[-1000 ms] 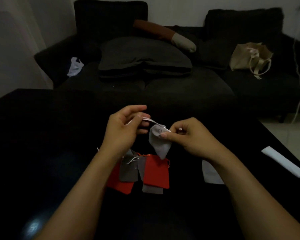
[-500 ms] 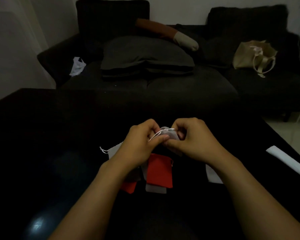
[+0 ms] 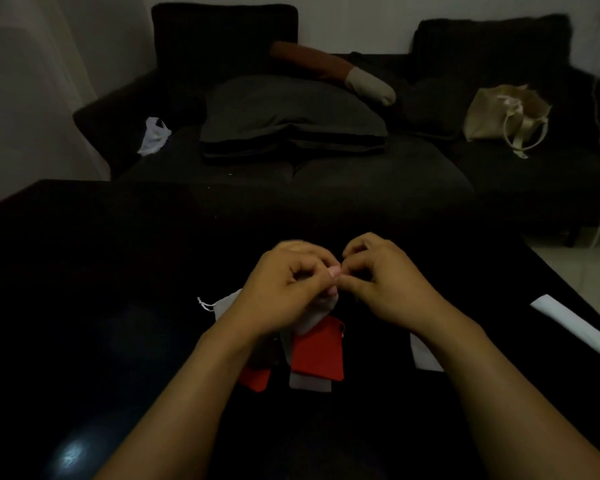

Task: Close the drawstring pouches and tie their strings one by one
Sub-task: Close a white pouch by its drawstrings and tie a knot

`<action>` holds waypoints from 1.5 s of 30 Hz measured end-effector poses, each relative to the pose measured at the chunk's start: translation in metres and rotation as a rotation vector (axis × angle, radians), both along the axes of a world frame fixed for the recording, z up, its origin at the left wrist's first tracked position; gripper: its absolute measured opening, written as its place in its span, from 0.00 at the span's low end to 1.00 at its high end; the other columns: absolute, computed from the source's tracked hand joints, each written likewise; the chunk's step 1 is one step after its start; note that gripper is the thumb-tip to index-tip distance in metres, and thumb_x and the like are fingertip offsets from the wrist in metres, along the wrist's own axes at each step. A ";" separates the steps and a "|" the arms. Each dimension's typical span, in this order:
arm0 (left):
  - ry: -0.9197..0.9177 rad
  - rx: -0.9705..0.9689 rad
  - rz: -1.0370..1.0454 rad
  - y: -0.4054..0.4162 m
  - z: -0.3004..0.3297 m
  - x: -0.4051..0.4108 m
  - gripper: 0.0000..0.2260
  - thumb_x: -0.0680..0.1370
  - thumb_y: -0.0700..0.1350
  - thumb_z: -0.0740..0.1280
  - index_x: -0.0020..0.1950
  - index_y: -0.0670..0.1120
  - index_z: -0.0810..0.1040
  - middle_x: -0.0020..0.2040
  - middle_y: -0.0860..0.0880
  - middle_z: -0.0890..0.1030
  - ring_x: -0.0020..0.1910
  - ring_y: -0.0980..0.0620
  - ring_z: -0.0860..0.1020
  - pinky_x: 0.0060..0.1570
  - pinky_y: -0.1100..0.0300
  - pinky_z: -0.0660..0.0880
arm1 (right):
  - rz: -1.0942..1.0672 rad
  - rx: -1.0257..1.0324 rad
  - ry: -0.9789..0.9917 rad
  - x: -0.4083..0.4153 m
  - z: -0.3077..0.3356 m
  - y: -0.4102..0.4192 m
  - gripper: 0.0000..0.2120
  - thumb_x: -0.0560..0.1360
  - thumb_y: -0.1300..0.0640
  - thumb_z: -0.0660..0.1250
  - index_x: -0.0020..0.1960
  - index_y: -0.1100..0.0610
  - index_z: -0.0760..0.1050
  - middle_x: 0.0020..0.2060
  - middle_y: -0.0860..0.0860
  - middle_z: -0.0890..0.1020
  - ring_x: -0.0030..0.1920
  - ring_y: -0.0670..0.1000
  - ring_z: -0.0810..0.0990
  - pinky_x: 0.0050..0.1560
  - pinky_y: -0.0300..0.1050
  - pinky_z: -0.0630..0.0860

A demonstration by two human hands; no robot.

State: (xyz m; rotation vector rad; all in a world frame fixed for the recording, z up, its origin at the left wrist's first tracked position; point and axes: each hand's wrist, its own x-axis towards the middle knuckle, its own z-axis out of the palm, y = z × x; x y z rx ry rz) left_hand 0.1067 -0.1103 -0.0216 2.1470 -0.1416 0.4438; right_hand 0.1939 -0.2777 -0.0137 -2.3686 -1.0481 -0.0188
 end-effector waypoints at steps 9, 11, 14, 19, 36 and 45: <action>0.145 -0.489 0.012 -0.001 0.008 0.002 0.12 0.82 0.41 0.62 0.48 0.39 0.84 0.44 0.46 0.87 0.46 0.51 0.85 0.46 0.61 0.80 | 0.010 0.162 0.139 -0.003 0.001 0.005 0.07 0.79 0.56 0.66 0.44 0.51 0.81 0.38 0.44 0.83 0.41 0.41 0.80 0.43 0.41 0.77; 0.123 -0.435 0.039 0.000 0.006 0.002 0.11 0.82 0.41 0.63 0.50 0.41 0.85 0.46 0.46 0.87 0.49 0.50 0.85 0.51 0.58 0.81 | -0.026 0.184 0.162 -0.004 0.002 0.008 0.08 0.79 0.57 0.64 0.45 0.51 0.81 0.38 0.45 0.83 0.41 0.41 0.80 0.42 0.41 0.77; 0.086 -0.426 0.068 0.000 0.008 0.001 0.09 0.81 0.39 0.65 0.49 0.41 0.86 0.45 0.47 0.87 0.48 0.52 0.85 0.48 0.62 0.80 | -0.051 0.222 0.230 -0.006 0.005 0.010 0.09 0.79 0.58 0.64 0.42 0.52 0.81 0.38 0.46 0.83 0.40 0.42 0.80 0.41 0.42 0.77; 0.094 -0.446 0.034 0.008 0.010 -0.004 0.08 0.79 0.38 0.66 0.53 0.41 0.85 0.48 0.48 0.87 0.49 0.55 0.84 0.46 0.66 0.79 | 0.003 0.321 0.399 -0.008 0.010 0.006 0.13 0.79 0.51 0.66 0.40 0.57 0.80 0.30 0.51 0.79 0.30 0.49 0.74 0.34 0.48 0.72; 0.285 -0.147 -0.103 0.016 0.015 -0.012 0.09 0.80 0.44 0.65 0.53 0.46 0.85 0.47 0.51 0.86 0.49 0.57 0.84 0.50 0.62 0.80 | 0.170 0.134 0.074 -0.017 0.018 0.004 0.08 0.76 0.52 0.70 0.52 0.42 0.77 0.43 0.45 0.82 0.42 0.41 0.81 0.43 0.44 0.81; 0.320 0.065 -0.097 0.019 0.015 -0.014 0.08 0.80 0.46 0.67 0.51 0.46 0.86 0.46 0.47 0.86 0.49 0.50 0.84 0.52 0.48 0.80 | 0.175 0.024 -0.004 -0.018 0.017 0.004 0.02 0.74 0.51 0.72 0.44 0.45 0.79 0.37 0.43 0.81 0.40 0.39 0.80 0.40 0.39 0.79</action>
